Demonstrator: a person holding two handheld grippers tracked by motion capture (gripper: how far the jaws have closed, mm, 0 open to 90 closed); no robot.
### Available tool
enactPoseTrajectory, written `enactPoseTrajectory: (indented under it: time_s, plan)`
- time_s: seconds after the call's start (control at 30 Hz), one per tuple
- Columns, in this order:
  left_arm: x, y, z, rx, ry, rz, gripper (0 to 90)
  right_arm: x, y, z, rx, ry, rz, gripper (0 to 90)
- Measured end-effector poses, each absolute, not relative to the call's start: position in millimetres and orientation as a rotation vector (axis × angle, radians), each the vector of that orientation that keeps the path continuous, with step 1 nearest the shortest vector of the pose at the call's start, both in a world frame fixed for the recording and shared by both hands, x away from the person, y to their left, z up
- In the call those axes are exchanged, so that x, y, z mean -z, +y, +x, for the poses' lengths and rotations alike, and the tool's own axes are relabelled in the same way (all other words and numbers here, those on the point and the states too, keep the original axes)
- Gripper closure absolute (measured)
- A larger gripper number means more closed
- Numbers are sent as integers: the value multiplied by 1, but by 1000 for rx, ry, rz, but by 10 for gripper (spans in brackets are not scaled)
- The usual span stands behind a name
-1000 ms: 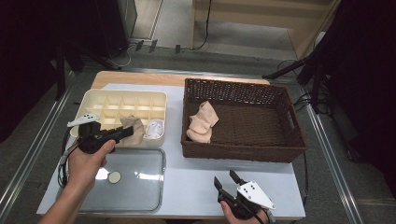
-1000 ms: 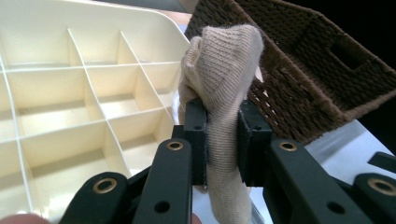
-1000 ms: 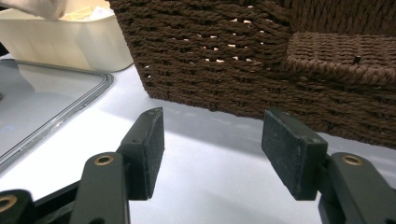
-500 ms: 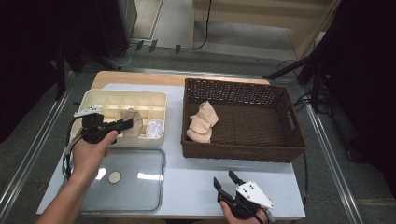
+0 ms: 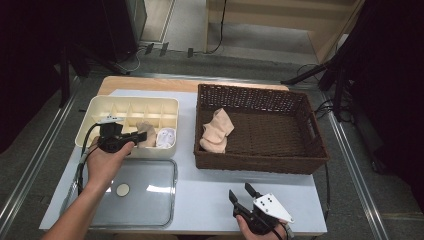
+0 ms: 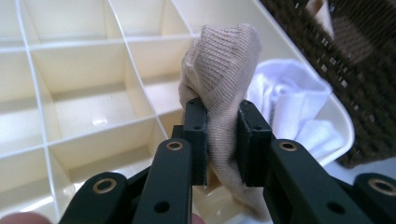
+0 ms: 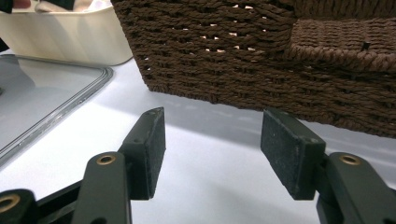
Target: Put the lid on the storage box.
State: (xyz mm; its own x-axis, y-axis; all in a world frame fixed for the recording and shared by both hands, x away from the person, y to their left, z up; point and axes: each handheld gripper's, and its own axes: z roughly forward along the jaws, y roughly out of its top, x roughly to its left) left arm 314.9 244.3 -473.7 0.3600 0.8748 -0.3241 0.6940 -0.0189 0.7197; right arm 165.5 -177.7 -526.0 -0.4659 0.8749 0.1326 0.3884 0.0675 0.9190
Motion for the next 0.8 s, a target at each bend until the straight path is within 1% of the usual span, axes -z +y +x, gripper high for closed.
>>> enactPoseTrajectory:
  time_s: [0.07, 0.17, 0.2, 0.23, 0.27, 0.33, 0.4, 0.57, 0.67, 0.73, 0.8]
  plan:
    - [474, 244, 316, -261, 1391, 1768, 772, 526, -178, 166, -1385, 1888, 1257, 414]
    - [472, 242, 317, -259, 1386, 1801, 743, 526, -177, 166, -1385, 1889, 1257, 414]
    - [471, 242, 317, -261, 1384, 1809, 674, 526, -177, 166, -1385, 1889, 1258, 414]
    - [471, 242, 317, -268, 1388, 1807, 628, 526, -178, 166, -1385, 1888, 1258, 413]
    - [470, 243, 317, -266, 1384, 1801, 628, 526, -178, 166, -1385, 1888, 1258, 413]
    - [467, 246, 316, -262, 1380, 1770, 546, 526, -179, 166, -1385, 1884, 1263, 413]
    - [464, 249, 317, -284, 1387, 1745, 482, 526, -180, 166, -1387, 1884, 1268, 413]
    - [458, 254, 322, -284, 1385, 1632, 436, 527, -180, 166, -1385, 1887, 1269, 413]
    - [458, 250, 325, -259, 1373, 1615, 442, 527, -180, 166, -1386, 1889, 1270, 413]
    - [462, 248, 327, -273, 1384, 1618, 496, 527, -180, 166, -1388, 1889, 1275, 412]
    - [465, 248, 326, -256, 1384, 1635, 680, 528, -180, 167, -1388, 1890, 1270, 412]
